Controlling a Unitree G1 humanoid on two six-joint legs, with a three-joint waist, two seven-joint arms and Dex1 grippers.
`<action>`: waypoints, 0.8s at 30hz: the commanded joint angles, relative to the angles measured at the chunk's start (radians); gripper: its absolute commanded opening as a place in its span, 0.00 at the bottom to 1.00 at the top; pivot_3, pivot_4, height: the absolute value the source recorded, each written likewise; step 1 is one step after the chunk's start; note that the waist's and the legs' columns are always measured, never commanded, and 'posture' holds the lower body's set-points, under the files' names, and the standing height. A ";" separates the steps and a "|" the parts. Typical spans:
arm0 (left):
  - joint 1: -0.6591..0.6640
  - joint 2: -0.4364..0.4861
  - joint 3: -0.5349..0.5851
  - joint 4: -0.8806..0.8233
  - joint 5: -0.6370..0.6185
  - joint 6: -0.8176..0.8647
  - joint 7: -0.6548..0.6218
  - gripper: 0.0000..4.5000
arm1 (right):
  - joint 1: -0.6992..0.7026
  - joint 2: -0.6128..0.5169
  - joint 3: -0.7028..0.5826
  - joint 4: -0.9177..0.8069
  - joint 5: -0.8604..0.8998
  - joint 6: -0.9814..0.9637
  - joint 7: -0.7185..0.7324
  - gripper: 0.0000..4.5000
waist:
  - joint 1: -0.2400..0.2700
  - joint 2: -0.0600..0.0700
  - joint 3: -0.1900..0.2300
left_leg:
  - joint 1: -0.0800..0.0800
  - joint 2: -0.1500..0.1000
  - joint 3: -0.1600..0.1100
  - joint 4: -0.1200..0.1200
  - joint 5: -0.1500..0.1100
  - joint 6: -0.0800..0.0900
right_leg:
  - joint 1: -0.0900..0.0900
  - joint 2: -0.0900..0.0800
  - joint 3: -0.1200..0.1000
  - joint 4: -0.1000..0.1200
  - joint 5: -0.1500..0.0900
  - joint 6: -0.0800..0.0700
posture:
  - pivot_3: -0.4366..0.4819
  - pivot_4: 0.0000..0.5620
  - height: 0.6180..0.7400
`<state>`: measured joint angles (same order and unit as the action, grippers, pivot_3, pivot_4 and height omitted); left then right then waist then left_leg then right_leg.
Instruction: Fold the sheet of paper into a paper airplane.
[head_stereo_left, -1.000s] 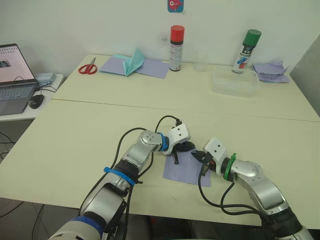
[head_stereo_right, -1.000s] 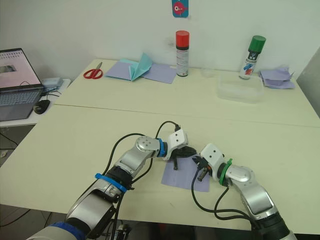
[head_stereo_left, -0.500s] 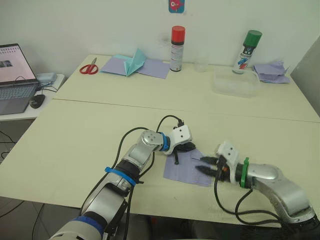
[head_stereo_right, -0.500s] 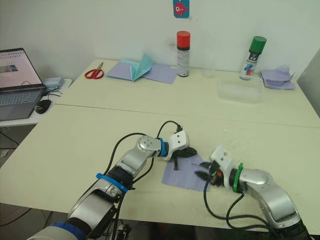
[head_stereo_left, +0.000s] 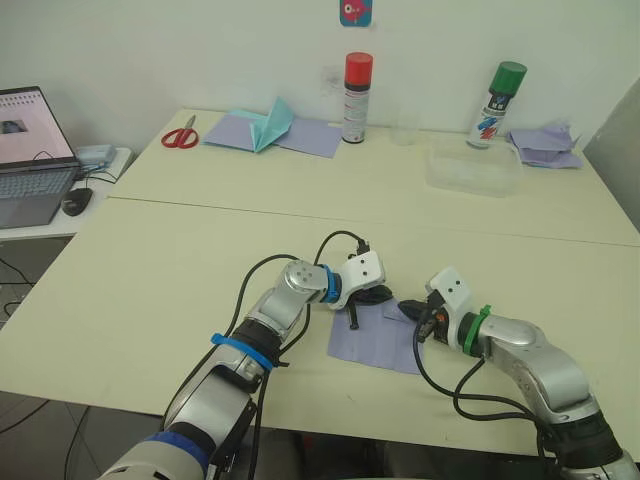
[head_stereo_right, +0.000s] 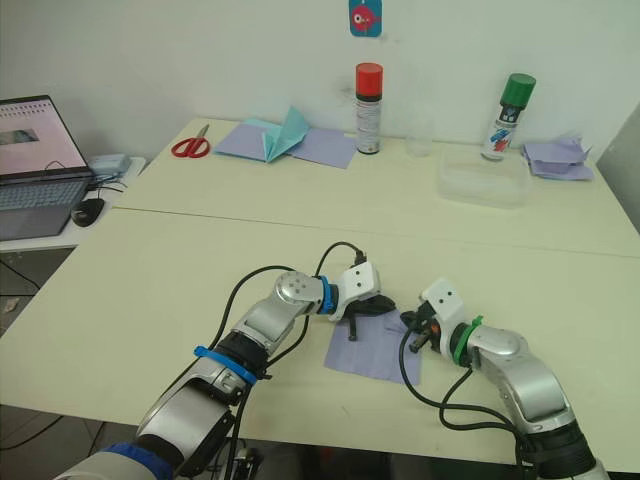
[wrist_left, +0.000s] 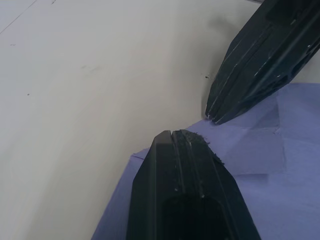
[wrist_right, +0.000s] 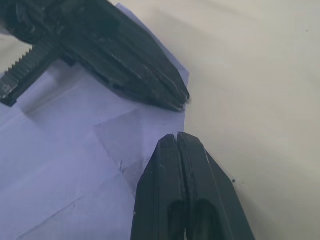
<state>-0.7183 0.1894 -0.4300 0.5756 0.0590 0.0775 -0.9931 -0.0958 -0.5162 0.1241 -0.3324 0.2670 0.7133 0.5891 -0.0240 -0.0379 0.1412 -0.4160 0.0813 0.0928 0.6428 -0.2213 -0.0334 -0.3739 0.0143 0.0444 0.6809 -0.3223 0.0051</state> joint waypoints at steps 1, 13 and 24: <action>0.024 0.005 -0.042 0.068 0.054 0.017 -0.006 0.00 | 0.066 -0.048 -0.026 -0.027 0.011 0.055 0.013 0.01 | 0.000 0.000 0.000 | 0.000 0.000 -0.001 0.000 0.000 0.000 | 0.001 0.000 0.000 0.000 0.000 0.001 | 0.48 0.27 1.00; 0.002 -0.009 -0.041 0.106 0.059 -0.006 -0.010 0.00 | 0.034 0.030 -0.080 -0.051 0.064 -0.074 0.019 0.01 | -0.003 0.001 0.000 | 0.000 -0.001 -0.006 0.001 0.000 0.001 | 0.002 0.001 0.001 0.000 -0.001 0.002 | 0.48 0.27 1.00; 0.002 -0.060 0.017 0.012 -0.040 -0.037 -0.065 0.00 | 0.027 0.014 0.086 0.032 -0.070 -0.033 -0.019 0.01 | -0.003 0.000 -0.001 | 0.000 -0.001 -0.006 0.001 0.001 0.001 | 0.003 0.000 0.001 0.000 -0.001 0.002 | 0.48 0.27 1.00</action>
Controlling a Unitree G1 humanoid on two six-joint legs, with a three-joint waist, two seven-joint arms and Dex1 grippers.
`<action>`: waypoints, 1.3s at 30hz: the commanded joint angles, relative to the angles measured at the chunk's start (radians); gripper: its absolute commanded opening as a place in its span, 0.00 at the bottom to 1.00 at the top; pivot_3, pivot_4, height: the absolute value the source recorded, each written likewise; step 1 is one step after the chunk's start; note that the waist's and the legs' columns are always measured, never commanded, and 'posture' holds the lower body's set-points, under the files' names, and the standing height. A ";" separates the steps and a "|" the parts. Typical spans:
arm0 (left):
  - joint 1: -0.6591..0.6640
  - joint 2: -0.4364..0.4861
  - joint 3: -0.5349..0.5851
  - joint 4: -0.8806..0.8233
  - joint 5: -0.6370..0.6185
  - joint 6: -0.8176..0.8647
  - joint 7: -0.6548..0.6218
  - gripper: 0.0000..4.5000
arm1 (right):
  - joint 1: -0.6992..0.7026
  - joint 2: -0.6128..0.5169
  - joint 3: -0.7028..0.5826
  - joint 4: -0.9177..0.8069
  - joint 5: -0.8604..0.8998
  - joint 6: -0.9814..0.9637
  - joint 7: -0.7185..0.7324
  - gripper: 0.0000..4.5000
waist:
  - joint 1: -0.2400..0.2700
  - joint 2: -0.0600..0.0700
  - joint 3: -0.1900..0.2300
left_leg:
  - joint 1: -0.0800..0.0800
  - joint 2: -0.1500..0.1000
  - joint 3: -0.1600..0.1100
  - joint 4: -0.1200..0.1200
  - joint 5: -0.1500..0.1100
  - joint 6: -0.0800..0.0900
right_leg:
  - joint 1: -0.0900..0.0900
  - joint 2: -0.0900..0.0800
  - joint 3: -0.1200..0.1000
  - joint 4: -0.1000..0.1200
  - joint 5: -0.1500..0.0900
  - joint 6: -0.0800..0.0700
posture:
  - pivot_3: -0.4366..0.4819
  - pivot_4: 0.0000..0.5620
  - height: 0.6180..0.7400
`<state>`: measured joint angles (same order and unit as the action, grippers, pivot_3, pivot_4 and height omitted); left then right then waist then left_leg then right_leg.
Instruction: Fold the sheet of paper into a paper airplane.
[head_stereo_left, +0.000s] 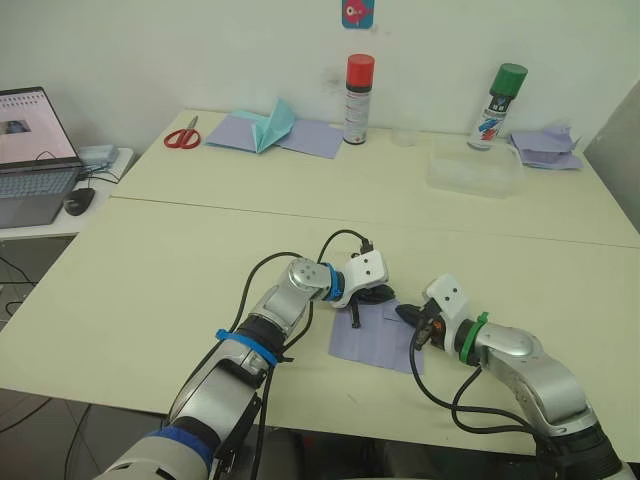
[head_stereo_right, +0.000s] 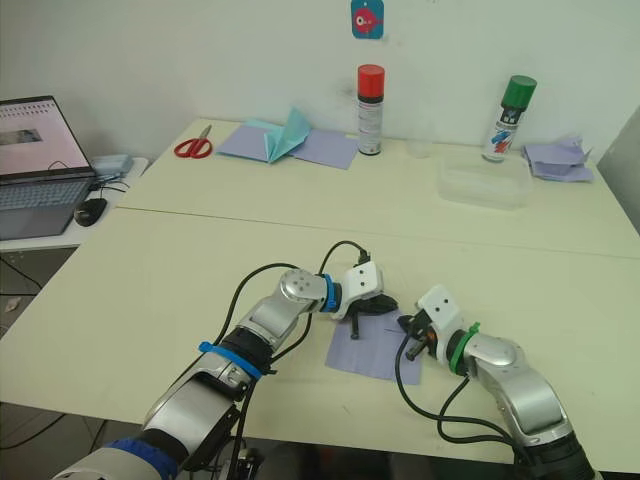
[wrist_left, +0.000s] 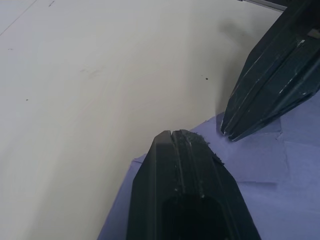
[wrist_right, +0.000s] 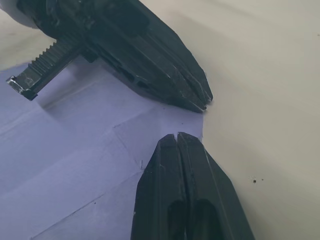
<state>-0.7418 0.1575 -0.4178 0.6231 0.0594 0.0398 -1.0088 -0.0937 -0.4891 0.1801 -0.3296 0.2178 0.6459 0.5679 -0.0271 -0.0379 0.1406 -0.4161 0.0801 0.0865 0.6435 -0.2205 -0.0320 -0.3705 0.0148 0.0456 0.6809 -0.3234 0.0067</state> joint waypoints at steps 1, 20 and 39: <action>0.027 -0.035 0.008 -0.050 -0.051 0.006 -0.060 0.00 | 0.026 -0.014 0.030 0.028 -0.021 0.034 0.002 0.01 | 0.000 0.000 0.000 | 0.000 0.000 0.000 0.000 0.000 0.000 | 0.000 0.000 0.000 0.000 0.000 0.000 | 0.48 0.27 1.00; 0.000 0.138 -0.041 0.030 0.161 0.073 0.121 0.00 | 0.051 -0.025 0.017 0.017 -0.019 0.039 -0.007 0.01 | -0.008 -0.001 -0.002 | 0.001 0.001 0.000 0.000 0.000 0.000 | 0.000 0.000 0.001 0.000 0.000 0.000 | 0.48 0.27 1.00; 0.282 0.167 0.401 -0.547 -0.445 0.581 0.161 0.71 | -0.041 0.008 0.056 0.107 -0.029 0.004 0.017 0.00 | -0.009 -0.001 0.000 | 0.001 0.004 0.001 0.000 0.001 -0.001 | -0.001 -0.002 0.000 0.001 0.000 0.000 | 0.48 0.27 1.00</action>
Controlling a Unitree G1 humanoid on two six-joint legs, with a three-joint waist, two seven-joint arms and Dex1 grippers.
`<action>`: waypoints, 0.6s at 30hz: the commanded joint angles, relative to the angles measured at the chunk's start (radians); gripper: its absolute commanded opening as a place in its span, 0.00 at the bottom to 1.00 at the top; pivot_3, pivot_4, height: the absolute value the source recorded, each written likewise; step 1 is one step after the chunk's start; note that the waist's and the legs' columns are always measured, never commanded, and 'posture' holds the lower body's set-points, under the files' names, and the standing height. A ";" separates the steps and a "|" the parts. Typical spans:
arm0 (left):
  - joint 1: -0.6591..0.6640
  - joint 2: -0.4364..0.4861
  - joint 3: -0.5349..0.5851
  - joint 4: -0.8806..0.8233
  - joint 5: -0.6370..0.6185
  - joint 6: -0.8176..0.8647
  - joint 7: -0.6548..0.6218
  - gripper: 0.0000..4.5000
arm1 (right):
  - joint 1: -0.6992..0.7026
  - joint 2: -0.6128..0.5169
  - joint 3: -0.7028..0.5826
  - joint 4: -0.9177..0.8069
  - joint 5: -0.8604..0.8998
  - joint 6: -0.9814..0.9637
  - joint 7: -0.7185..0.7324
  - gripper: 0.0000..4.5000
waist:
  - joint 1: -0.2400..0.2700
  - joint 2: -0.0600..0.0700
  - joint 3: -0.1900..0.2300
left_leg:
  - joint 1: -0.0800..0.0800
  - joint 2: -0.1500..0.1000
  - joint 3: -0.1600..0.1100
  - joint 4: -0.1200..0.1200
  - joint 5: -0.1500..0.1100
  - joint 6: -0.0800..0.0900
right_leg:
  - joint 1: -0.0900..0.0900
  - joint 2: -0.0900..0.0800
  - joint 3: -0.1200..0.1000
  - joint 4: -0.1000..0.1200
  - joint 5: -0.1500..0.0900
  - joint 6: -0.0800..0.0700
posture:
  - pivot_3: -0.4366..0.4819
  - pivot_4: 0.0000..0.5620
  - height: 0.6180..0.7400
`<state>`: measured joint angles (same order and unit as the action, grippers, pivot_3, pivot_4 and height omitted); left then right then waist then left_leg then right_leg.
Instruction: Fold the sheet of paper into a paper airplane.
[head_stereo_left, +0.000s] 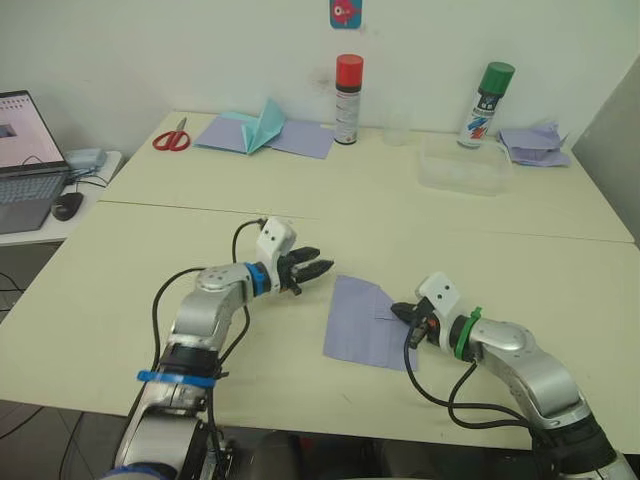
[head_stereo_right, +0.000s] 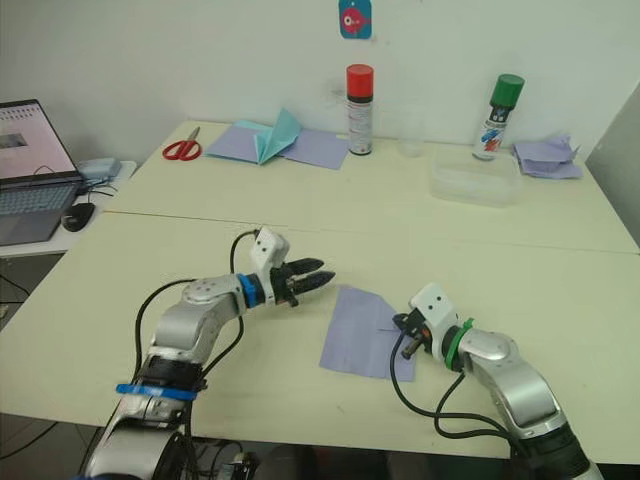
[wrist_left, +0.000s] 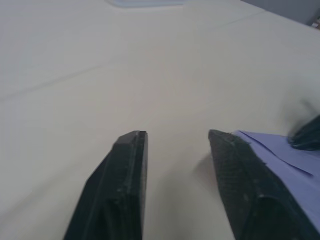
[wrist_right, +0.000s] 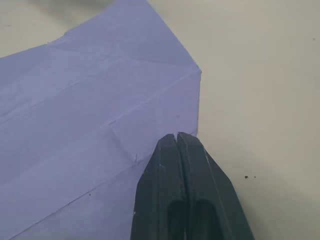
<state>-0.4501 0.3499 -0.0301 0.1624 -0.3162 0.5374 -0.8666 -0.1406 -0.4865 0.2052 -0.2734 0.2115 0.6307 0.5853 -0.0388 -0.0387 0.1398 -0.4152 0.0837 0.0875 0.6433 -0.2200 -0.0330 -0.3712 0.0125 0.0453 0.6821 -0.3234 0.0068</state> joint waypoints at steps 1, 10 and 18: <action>-0.008 -0.032 0.004 -0.097 -0.075 0.101 0.021 0.71 | 0.003 0.006 0.031 0.053 -0.023 0.018 0.001 0.00 | 0.005 -0.002 0.001 | 0.000 0.000 0.000 0.000 0.000 0.000 | 0.000 0.000 0.000 0.000 0.000 0.000 | 0.48 0.27 1.00; -0.011 -0.054 -0.099 -0.032 -0.004 0.075 0.042 0.67 | -0.006 0.011 0.039 0.051 -0.026 0.022 0.001 0.00 | 0.003 -0.002 0.001 | 0.000 -0.001 0.000 -0.001 0.000 0.001 | -0.001 0.000 0.001 0.000 0.000 0.000 | 0.48 0.27 1.00; -0.002 -0.022 -0.109 -0.075 -0.014 0.053 0.009 0.14 | 0.009 0.022 0.039 0.037 -0.023 0.025 -0.009 0.00 | 0.003 -0.002 0.001 | 0.000 0.000 0.000 -0.001 0.000 0.001 | -0.001 0.000 0.001 0.000 0.000 0.000 | 0.48 0.27 1.00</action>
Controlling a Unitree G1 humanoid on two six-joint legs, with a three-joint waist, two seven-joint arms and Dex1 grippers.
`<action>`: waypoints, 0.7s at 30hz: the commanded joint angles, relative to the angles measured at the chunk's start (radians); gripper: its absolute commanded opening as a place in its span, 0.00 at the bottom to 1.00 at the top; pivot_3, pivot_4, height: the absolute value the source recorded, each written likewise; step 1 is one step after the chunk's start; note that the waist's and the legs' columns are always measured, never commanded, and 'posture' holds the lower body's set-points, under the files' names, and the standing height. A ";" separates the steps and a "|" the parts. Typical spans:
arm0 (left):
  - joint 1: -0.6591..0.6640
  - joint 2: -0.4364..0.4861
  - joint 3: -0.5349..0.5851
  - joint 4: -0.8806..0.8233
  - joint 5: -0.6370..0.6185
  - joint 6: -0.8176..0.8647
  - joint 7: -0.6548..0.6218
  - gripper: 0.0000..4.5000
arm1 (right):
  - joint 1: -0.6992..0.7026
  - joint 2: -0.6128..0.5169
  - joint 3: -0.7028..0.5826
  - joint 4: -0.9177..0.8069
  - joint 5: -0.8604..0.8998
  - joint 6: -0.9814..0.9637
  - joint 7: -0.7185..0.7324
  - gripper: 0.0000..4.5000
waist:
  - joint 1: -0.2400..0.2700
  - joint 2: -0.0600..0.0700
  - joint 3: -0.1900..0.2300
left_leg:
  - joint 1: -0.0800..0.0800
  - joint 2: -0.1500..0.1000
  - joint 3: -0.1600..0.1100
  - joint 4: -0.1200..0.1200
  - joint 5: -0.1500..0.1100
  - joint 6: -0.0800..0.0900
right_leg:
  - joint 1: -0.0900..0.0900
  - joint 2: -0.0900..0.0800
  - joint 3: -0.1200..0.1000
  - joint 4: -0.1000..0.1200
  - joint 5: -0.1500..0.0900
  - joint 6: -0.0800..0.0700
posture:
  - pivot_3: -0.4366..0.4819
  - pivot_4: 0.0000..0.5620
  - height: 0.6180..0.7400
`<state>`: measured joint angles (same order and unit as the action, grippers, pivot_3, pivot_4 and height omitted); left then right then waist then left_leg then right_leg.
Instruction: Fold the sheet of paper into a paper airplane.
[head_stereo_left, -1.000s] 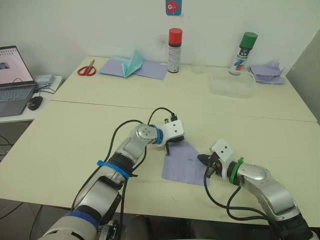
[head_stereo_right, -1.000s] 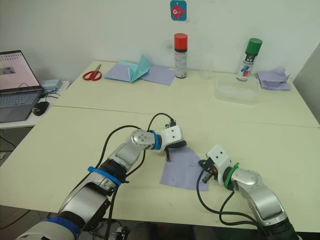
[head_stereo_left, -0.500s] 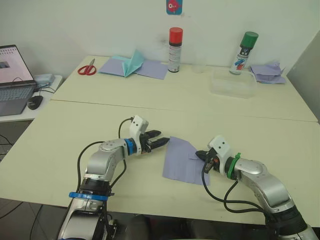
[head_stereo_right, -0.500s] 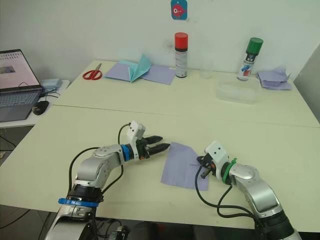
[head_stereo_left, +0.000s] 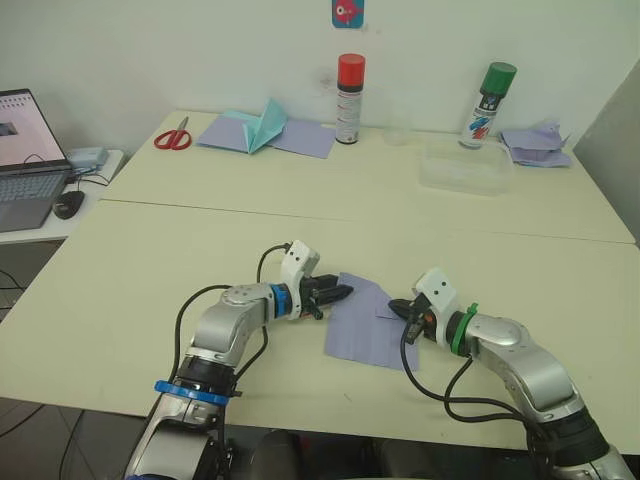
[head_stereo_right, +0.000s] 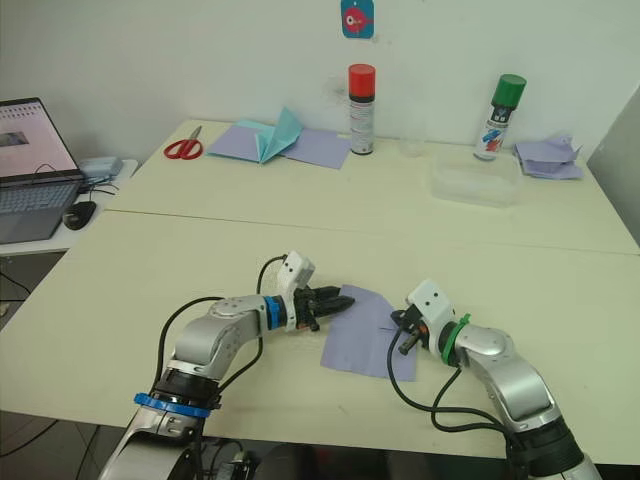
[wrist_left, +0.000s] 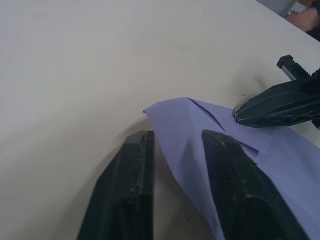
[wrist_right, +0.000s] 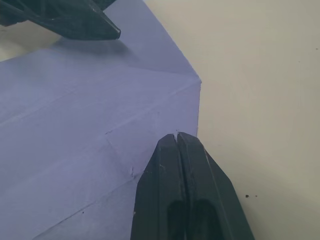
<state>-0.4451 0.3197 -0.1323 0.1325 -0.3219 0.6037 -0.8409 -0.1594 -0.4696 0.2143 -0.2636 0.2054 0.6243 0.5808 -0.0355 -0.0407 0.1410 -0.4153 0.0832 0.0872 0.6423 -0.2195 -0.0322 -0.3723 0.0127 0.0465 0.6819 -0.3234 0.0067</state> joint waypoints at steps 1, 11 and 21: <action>-0.005 0.010 -0.010 -0.050 -0.008 -0.017 -0.022 0.08 | 0.030 0.007 0.031 0.025 -0.018 0.031 -0.006 0.00 | 0.000 0.000 0.000 | 0.000 0.000 0.000 0.000 0.000 0.000 | 0.000 0.000 0.000 0.000 0.000 0.000 | 0.48 0.27 1.00; 0.002 0.050 -0.178 -0.113 0.107 -0.155 -0.099 0.00 | 0.028 0.024 0.040 0.024 -0.024 0.031 -0.009 0.00 | 0.000 0.000 0.000 | 0.000 0.000 0.000 0.000 0.000 0.000 | 0.000 0.000 0.000 0.000 0.000 0.000 | 0.48 0.27 1.00; -0.019 0.068 -0.257 -0.022 0.199 -0.232 -0.134 0.00 | 0.027 0.024 0.036 0.016 -0.029 0.032 -0.001 0.00 | 0.001 0.000 0.000 | 0.000 0.000 0.000 -0.001 0.000 0.000 | 0.000 0.000 0.000 -0.001 0.000 0.000 | 0.48 0.27 1.00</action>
<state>-0.4482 0.3947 -0.3675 0.0972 -0.1344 0.3830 -0.9601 -0.1498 -0.4483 0.2166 -0.2777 0.1804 0.6243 0.5686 -0.0349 -0.0405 0.1411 -0.4155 0.0829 0.0874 0.6411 -0.2196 -0.0321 -0.3727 0.0125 0.0469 0.6811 -0.3236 0.0063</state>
